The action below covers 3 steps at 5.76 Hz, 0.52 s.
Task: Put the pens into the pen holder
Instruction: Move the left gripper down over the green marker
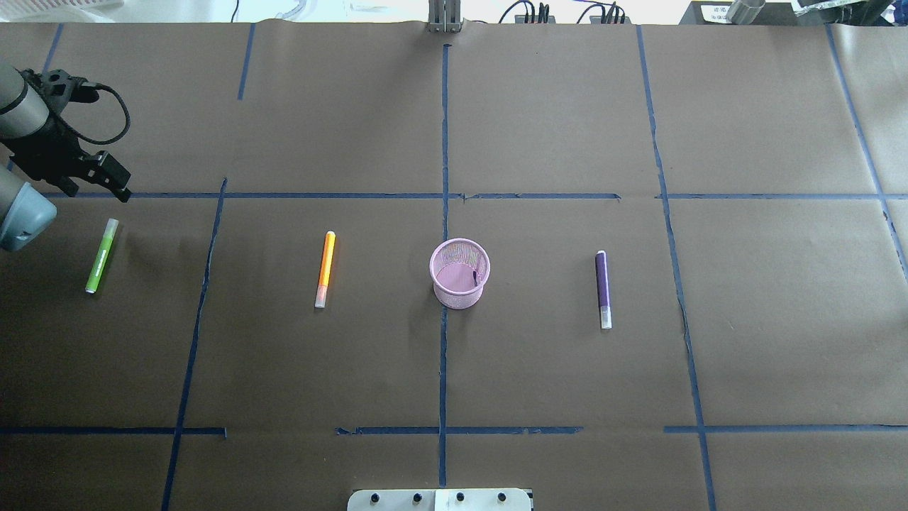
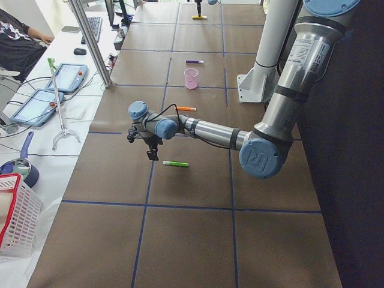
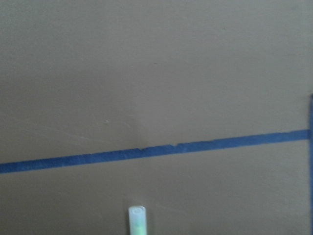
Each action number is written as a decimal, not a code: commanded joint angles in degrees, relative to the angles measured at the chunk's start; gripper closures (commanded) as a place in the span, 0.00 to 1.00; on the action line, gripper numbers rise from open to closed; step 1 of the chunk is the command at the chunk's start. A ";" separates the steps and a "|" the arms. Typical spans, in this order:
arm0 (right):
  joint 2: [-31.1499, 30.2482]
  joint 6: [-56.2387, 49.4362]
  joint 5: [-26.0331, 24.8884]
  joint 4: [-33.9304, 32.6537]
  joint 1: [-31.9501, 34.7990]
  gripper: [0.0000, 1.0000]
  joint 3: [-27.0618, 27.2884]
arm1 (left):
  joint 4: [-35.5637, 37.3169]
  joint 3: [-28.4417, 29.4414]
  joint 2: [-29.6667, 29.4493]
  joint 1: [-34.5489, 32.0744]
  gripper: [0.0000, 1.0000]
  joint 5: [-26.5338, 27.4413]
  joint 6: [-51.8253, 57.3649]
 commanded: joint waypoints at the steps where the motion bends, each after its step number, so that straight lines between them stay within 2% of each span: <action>1: 0.08 0.07 0.03 0.08 0.00 0.00 0.16 | -5.20 -0.25 3.08 0.10 0.00 1.24 -3.47; 3: 0.08 0.07 0.12 0.08 0.00 0.00 0.25 | -9.86 -0.87 5.55 3.25 0.00 2.05 -7.45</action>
